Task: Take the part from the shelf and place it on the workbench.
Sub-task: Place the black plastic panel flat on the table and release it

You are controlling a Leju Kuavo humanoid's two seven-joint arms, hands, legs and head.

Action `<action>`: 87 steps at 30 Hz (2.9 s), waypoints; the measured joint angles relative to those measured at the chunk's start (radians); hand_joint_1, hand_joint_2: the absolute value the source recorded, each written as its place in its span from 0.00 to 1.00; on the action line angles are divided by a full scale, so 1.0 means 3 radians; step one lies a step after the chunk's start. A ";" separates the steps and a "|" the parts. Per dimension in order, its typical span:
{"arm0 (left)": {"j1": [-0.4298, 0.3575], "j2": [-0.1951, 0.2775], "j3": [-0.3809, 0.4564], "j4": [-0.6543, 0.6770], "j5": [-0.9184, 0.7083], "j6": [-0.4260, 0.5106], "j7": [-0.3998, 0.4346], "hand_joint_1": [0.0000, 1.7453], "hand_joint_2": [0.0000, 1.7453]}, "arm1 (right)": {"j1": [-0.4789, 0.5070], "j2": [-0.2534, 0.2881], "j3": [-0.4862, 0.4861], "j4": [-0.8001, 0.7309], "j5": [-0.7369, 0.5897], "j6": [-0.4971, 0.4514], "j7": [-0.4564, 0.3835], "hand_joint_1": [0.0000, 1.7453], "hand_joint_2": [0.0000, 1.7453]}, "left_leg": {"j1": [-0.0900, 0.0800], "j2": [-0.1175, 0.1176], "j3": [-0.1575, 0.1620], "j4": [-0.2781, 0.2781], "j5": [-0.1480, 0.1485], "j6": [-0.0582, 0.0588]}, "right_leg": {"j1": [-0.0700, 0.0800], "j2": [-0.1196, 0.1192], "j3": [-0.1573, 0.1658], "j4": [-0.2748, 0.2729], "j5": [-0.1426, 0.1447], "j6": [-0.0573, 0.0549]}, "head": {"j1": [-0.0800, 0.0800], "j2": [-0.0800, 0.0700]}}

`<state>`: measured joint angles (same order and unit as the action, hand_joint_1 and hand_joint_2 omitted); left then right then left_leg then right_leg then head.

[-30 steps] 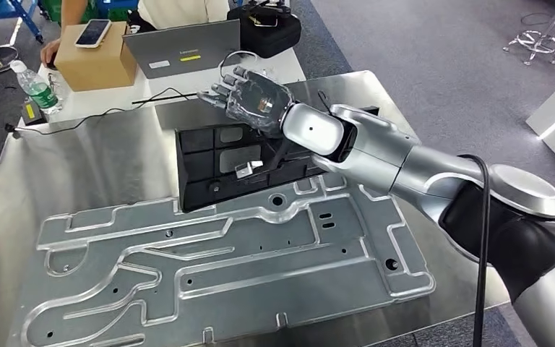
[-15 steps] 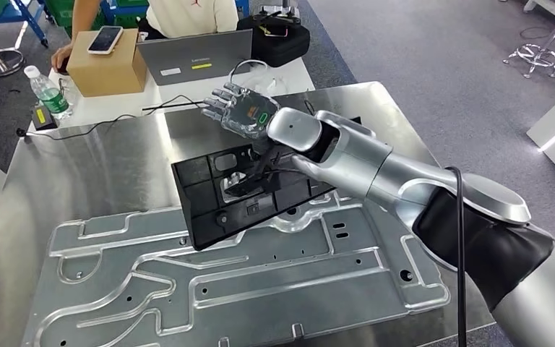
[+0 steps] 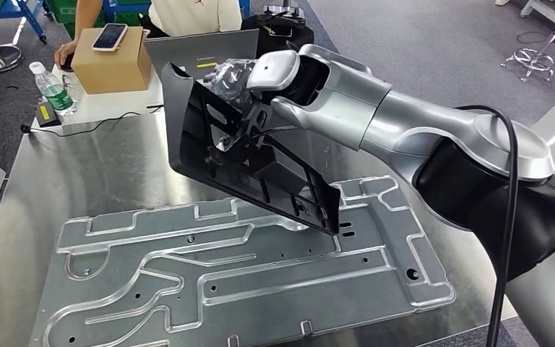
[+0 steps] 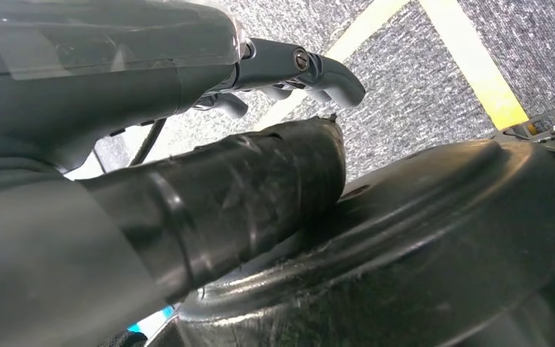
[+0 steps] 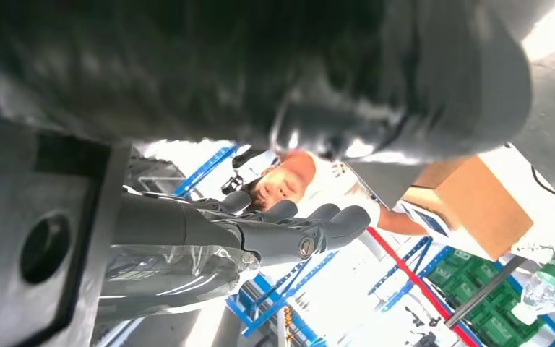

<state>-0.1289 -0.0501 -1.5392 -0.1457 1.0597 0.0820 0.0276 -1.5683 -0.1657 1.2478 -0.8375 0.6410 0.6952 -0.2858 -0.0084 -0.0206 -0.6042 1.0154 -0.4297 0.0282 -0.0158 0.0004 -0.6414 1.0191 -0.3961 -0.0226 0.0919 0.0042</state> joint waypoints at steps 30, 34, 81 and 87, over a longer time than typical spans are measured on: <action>-0.0072 0.0034 0.0010 0.0000 -0.0018 -0.0194 0.0008 0.00 0.00 | -0.0302 -0.0041 0.0535 -0.0298 0.1581 0.0354 -0.0910 0.00 0.00 | 0.0005 0.0006 -0.0006 0.0004 -0.0001 0.0000 | -0.0001 0.0003 -0.0012 0.0009 -0.0008 0.0097 | 0.0000 0.0000; -0.0088 0.0036 0.0010 0.0000 0.0009 -0.0196 0.0010 0.00 0.00 | -0.0207 -0.0051 0.0524 -0.0355 0.1312 0.0380 -0.0630 0.00 0.00 | 0.0006 0.0008 -0.0005 0.0003 -0.0004 -0.0002 | 0.0000 0.0005 -0.0010 0.0008 -0.0009 0.0098 | 0.0000 0.0000; -0.0042 0.0022 0.0099 -0.0003 0.0127 -0.0079 -0.0045 0.00 0.00 | 0.0039 0.0650 0.0029 0.1129 -0.1035 0.0130 0.0939 0.00 0.00 | 0.0007 0.0009 -0.0006 0.0004 -0.0002 -0.0001 | 0.0000 0.0005 -0.0012 0.0012 -0.0009 0.0099 | 0.0000 0.0000; -0.0049 0.0051 0.0093 -0.0002 0.0003 -0.0212 -0.0051 0.00 0.00 | -0.0391 0.0664 0.0390 0.0907 -0.1200 0.1327 0.0106 0.00 0.00 | 0.0006 0.0009 -0.0014 0.0005 -0.0001 -0.0001 | 0.0000 0.0004 -0.0023 0.0014 -0.0009 0.0099 | 0.0000 0.0000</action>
<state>-0.1435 -0.0347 -1.5113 -0.1462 1.0607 0.0185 0.0121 -1.6856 0.0336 1.3648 -0.5655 0.2811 1.0932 -0.2540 -0.0066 -0.0178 -0.6084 1.0168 -0.4301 0.0278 -0.0159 0.0017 -0.6484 1.0232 -0.3989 0.0070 0.0919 0.0043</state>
